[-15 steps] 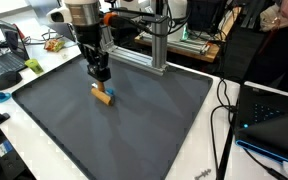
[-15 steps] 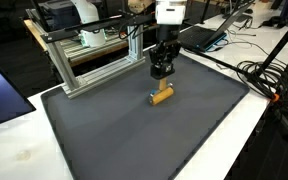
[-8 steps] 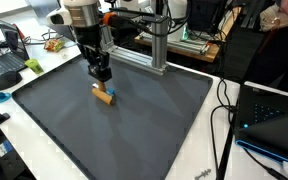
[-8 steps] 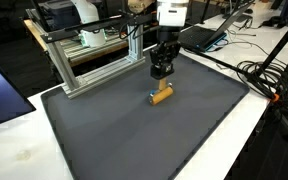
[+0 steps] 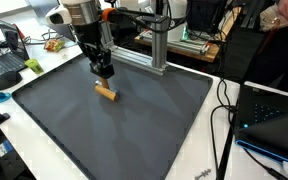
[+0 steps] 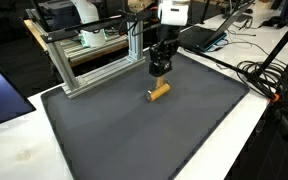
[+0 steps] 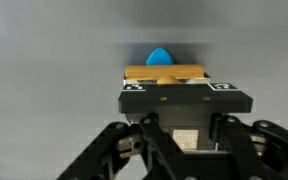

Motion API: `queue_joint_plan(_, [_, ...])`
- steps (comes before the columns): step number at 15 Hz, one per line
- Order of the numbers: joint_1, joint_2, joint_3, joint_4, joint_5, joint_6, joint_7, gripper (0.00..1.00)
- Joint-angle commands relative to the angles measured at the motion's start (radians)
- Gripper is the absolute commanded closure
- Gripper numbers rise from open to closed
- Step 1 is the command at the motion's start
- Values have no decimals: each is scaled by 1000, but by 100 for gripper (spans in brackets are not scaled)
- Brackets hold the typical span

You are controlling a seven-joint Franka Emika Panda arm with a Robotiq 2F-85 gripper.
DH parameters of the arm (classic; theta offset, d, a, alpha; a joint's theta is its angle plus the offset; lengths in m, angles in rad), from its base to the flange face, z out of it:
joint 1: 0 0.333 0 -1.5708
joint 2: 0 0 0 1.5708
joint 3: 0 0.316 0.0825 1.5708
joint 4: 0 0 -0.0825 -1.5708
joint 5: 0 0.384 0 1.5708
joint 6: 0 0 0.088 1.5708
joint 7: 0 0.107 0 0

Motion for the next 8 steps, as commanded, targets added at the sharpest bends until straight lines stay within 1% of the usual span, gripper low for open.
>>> queue_joint_plan(1, [-6, 24, 9, -2, 41, -70, -35, 78])
queue_joint_plan(8, [-8, 25, 10, 2, 47, -96, -46, 78])
